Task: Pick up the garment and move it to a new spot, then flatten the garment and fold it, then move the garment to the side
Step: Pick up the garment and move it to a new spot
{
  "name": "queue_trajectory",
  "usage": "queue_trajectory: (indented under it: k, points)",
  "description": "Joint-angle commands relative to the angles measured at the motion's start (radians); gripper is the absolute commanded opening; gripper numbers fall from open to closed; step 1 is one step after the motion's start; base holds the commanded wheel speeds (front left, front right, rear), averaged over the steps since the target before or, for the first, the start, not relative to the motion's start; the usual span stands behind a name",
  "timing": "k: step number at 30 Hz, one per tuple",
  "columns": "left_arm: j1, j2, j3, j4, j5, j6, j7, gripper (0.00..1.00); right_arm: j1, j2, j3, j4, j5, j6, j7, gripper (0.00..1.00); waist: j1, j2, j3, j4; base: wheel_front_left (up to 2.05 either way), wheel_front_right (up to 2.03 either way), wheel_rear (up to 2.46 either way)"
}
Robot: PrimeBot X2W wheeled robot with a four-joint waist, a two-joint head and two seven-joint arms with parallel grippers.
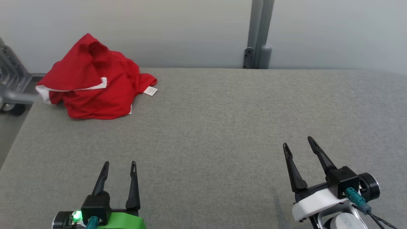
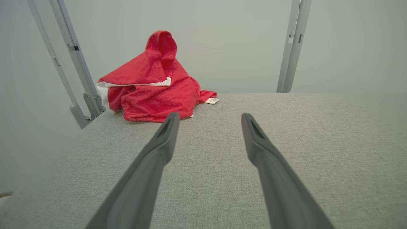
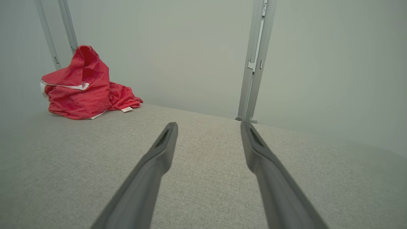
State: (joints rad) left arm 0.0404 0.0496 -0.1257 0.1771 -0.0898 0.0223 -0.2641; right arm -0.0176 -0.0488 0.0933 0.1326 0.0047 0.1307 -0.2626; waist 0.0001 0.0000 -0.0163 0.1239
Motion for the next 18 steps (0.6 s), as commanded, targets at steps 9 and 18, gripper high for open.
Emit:
queue_trajectory:
  k: [9, 18]
  points:
    - [0.008, 0.001, 0.023, -0.026, 0.001, 0.0, -0.001, 1.0, 0.006, -0.003, 0.012, -0.019, 0.01, 0.0, -0.004, 1.0, -0.0001, 0.0, 0.017, 0.318, 0.0, 0.0, 0.0]
    - [0.032, 0.001, 0.034, -0.043, -0.02, 0.013, -0.001, 1.0, -0.022, -0.004, 0.043, -0.013, -0.004, 0.0, -0.004, 1.0, -0.0001, 0.0, 0.039, 0.406, 0.0, 0.0, 0.0]
